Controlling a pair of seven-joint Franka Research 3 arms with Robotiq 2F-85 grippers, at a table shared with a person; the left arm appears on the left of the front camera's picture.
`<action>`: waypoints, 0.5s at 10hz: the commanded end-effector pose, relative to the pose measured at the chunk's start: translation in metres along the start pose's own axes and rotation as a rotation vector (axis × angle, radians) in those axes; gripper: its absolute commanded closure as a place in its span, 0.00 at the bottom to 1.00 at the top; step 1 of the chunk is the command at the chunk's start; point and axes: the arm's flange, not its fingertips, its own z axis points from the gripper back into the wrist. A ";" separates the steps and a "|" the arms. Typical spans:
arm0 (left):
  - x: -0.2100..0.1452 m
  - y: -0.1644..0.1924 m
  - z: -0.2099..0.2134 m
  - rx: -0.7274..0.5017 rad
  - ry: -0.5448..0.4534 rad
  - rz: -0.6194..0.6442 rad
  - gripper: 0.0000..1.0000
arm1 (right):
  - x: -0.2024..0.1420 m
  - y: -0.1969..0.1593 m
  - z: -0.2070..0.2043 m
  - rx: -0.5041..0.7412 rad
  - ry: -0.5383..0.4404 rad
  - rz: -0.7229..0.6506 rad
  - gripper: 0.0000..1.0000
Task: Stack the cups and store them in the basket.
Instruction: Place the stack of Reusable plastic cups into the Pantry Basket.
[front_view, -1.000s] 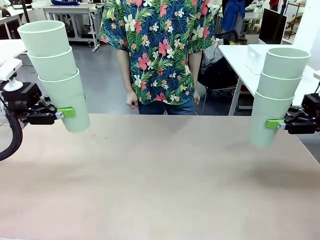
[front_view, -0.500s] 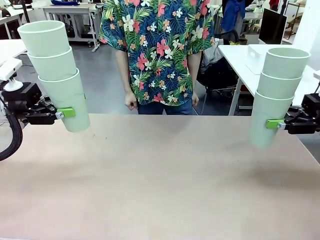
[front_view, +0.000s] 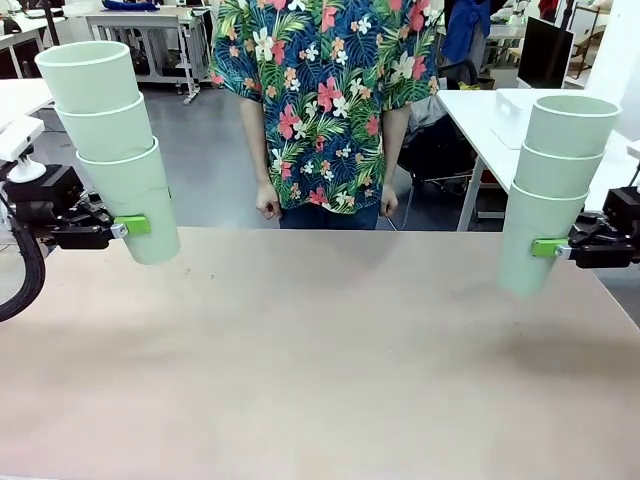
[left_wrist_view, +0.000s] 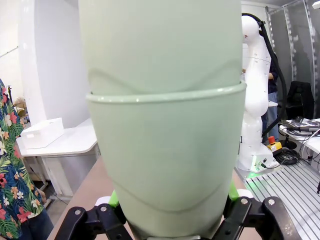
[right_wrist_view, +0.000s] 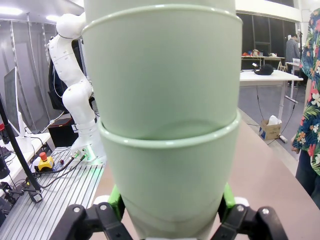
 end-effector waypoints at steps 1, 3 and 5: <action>0.003 0.000 0.000 -0.002 -0.006 -0.010 0.16 | 0.005 -0.001 0.000 -0.001 0.001 0.012 0.13; 0.003 0.000 0.000 -0.002 -0.006 -0.010 0.16 | 0.005 -0.001 0.000 -0.001 0.001 0.012 0.13; 0.003 0.000 0.000 -0.002 -0.006 -0.010 0.16 | 0.005 -0.001 0.000 -0.001 0.001 0.012 0.13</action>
